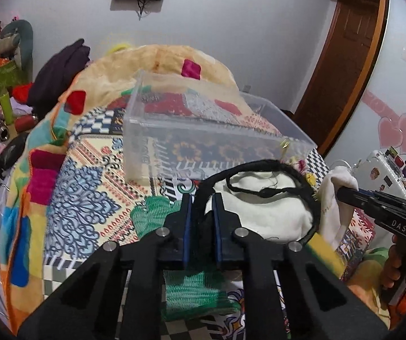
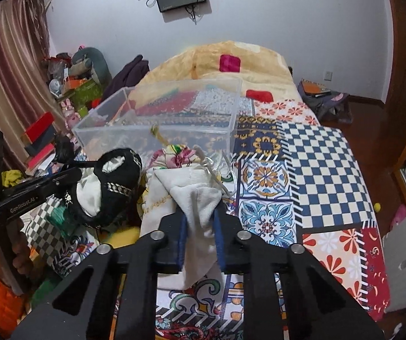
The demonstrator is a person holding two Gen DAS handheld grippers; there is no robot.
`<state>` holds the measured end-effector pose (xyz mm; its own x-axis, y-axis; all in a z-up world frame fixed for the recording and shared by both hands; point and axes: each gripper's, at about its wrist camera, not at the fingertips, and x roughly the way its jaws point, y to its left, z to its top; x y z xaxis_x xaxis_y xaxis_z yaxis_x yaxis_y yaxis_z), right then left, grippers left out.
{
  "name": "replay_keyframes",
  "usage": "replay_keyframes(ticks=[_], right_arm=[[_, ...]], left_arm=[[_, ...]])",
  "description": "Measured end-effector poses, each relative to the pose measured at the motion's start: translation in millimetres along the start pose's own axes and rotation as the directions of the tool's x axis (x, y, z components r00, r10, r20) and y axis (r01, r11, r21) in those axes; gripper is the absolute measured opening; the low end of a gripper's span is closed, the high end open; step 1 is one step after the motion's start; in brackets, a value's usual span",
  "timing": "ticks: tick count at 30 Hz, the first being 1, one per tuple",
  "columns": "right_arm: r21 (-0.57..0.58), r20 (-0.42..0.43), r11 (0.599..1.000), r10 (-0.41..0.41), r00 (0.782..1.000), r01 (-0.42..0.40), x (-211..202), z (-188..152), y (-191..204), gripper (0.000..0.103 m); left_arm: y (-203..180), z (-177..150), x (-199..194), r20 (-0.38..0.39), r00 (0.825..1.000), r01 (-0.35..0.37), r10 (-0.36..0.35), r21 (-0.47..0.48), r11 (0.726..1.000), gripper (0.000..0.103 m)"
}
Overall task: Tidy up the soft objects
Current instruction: 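Grasp the white cloth bag with the right tool while the left grasps the black-strapped bag, drop both in box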
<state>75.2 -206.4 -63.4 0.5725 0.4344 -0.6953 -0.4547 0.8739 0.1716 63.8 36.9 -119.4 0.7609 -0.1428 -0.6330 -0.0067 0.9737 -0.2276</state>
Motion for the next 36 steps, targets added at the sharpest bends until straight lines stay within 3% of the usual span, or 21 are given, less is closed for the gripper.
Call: replay_keyframes(ticks=[8, 14, 24, 31, 36], right_arm=[[0.010, 0.080, 1.000, 0.004, 0.997, -0.004, -25, 16, -2, 0.012], [-0.002, 0.150, 1.000, -0.014, 0.989, 0.014, -44, 37, -2, 0.012], [-0.035, 0.247, 0.998, -0.047, 0.968, 0.057, -38, 82, 4, 0.012], [-0.048, 0.269, 0.995, -0.074, 0.960, 0.091, -13, 109, 9, 0.012], [-0.061, 0.223, 0.993, -0.084, 0.971, 0.100, 11, 115, 11, 0.012]], left_arm=[[-10, 17, -34, 0.093, 0.996, -0.017, 0.013, 0.043, 0.999, 0.010], [-11, 42, -53, 0.151, 0.988, 0.008, -0.017, 0.055, 0.998, 0.009], [-15, 92, -66, 0.269, 0.963, -0.030, 0.007, 0.082, 0.996, 0.009], [-10, 127, -48, 0.316, 0.948, -0.069, 0.041, 0.079, 0.994, 0.009], [-2, 133, -14, 0.274, 0.960, -0.073, 0.051, 0.071, 0.995, 0.009]])
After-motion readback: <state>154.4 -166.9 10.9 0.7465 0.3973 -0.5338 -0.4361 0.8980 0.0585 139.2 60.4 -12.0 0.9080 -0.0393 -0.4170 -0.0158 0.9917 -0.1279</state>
